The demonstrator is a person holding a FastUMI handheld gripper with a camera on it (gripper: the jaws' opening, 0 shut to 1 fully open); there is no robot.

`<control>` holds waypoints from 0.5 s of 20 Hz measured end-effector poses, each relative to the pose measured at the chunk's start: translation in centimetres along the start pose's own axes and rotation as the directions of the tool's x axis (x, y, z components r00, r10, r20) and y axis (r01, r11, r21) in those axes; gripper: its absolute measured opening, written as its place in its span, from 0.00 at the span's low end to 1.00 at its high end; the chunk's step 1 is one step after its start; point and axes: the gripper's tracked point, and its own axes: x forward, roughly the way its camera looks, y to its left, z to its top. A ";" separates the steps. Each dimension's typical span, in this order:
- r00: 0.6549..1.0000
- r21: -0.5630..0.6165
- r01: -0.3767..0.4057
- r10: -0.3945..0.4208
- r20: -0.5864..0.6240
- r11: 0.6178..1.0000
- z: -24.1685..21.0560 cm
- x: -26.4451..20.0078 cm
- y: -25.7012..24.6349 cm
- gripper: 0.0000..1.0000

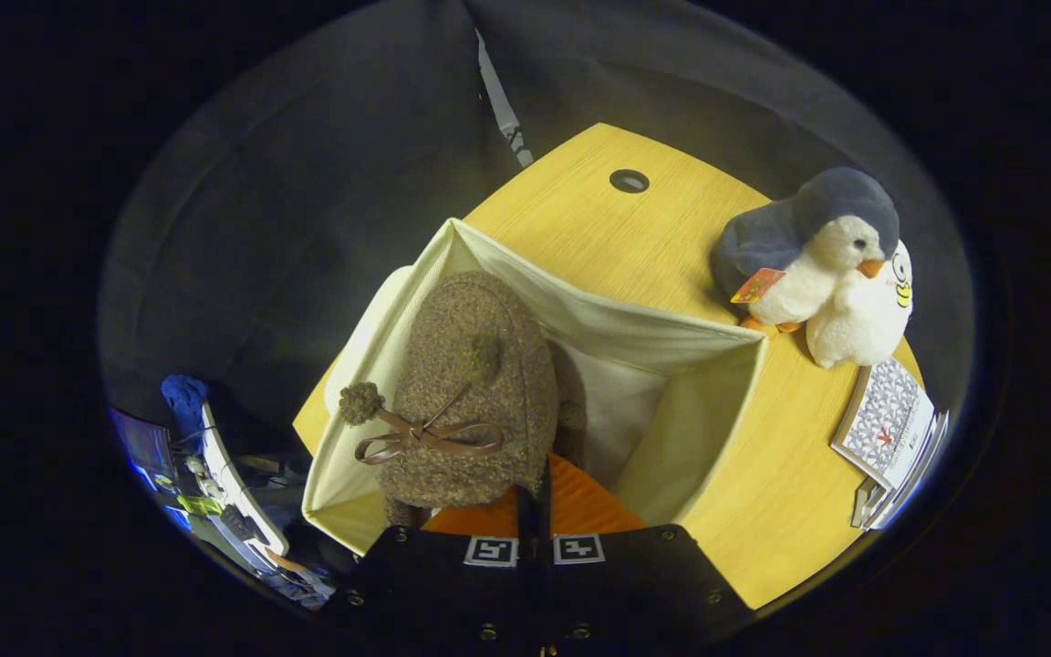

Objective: Open the storage box then place both shoes into the box .Put the left shoe in first, then the right shoe, with the right side of both shoes facing outward in a uniform manner.

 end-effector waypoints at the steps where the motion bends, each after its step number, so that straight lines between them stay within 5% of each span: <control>1: 1.000 -0.006 0.008 -0.008 -0.008 1.000 -0.1 0.5 0.1 0.00; 4: 1.000 -0.002 0.006 -0.006 -0.016 1.000 -0.2 1.4 0.6 0.00; 6: 1.000 0.019 -0.016 0.015 0.012 1.000 -0.4 1.1 1.2 0.13; 10: 0.981 0.038 -0.016 0.009 0.191 0.999 1.1 -5.4 0.9 0.68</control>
